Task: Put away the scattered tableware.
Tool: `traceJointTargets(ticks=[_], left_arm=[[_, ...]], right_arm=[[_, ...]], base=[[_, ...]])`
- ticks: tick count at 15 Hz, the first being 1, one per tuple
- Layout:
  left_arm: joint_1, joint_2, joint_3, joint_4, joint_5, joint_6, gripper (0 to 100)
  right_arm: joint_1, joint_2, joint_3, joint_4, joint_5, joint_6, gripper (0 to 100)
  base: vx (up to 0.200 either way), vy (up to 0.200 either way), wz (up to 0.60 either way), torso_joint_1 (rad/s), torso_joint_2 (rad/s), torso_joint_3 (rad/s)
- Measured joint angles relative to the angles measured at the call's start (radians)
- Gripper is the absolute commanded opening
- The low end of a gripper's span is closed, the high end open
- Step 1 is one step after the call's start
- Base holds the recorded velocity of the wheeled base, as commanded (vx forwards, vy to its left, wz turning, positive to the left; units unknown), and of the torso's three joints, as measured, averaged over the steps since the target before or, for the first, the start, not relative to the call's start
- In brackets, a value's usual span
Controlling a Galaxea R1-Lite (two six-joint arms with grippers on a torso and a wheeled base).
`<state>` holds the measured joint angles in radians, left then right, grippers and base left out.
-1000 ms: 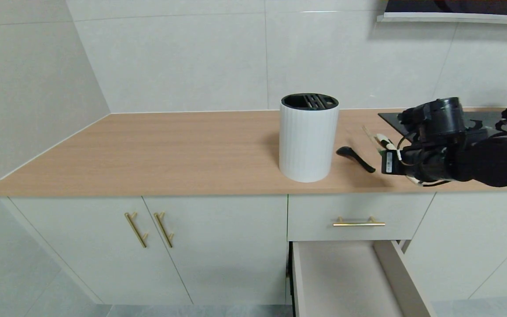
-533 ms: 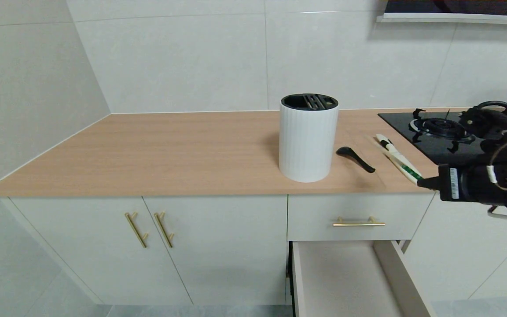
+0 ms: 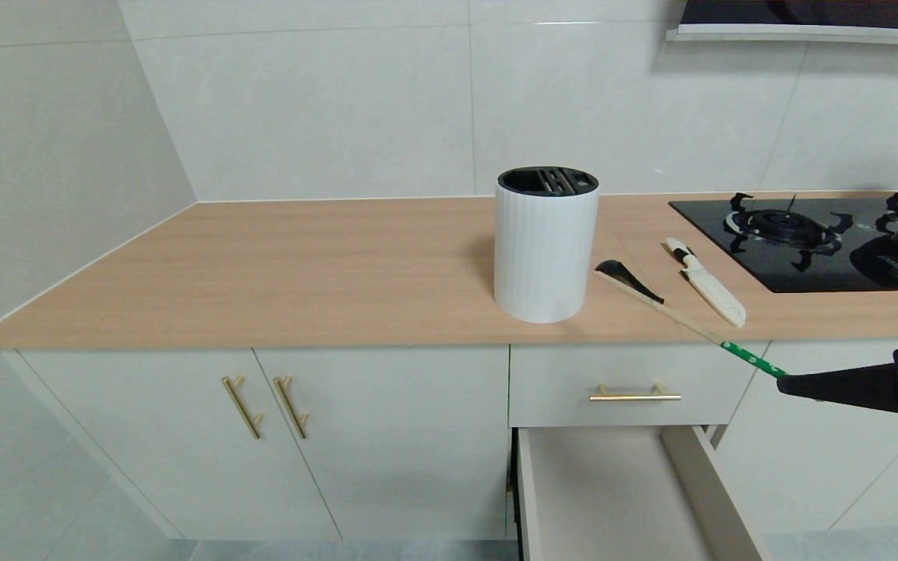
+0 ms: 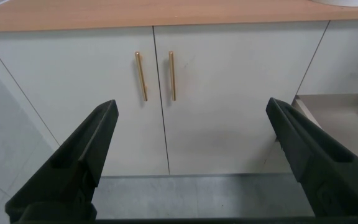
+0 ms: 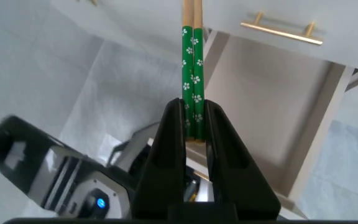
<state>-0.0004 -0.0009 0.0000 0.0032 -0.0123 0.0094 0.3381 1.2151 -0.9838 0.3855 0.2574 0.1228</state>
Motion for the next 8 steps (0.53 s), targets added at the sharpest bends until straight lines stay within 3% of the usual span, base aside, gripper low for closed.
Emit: traceJointTargets(ticks=[8], left_arm=[[0.000, 0.000, 0.000, 0.000, 0.000, 0.000, 100]], right_arm=[[0.041, 0.042, 0.094, -0.108, -0.005, -0.044, 0]], base=[[0.000, 0.000, 0.00, 0.000, 0.00, 0.000]])
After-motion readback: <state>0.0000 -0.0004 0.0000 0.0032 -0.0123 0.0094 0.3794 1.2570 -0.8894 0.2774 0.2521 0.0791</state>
